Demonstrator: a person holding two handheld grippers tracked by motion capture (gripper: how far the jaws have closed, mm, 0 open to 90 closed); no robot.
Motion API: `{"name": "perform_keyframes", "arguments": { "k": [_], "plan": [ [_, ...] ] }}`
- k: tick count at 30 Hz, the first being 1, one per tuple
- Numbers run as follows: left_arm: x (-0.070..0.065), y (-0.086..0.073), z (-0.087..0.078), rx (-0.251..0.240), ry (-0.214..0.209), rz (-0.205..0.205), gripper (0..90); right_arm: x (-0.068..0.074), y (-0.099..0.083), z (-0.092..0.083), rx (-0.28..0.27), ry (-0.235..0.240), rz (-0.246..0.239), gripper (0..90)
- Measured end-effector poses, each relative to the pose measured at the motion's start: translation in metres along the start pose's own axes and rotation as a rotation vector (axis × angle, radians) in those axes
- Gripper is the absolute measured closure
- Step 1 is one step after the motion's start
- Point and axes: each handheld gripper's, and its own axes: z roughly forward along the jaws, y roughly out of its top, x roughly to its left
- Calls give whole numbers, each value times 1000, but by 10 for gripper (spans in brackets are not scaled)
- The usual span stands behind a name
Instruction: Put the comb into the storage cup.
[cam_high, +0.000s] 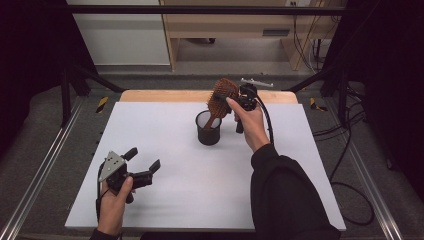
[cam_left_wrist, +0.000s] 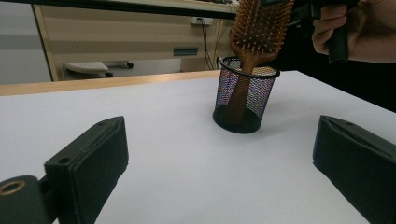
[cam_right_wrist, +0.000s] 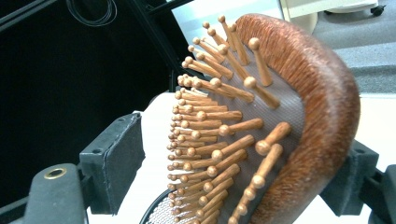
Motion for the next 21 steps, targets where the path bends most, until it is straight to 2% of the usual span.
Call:
{"name": "perform_keyframes", "arguments": {
  "k": [21],
  "plan": [
    [0,0,0,1,-1,0,35,3,0,0,4,-17,-11,127]
  ]
}}
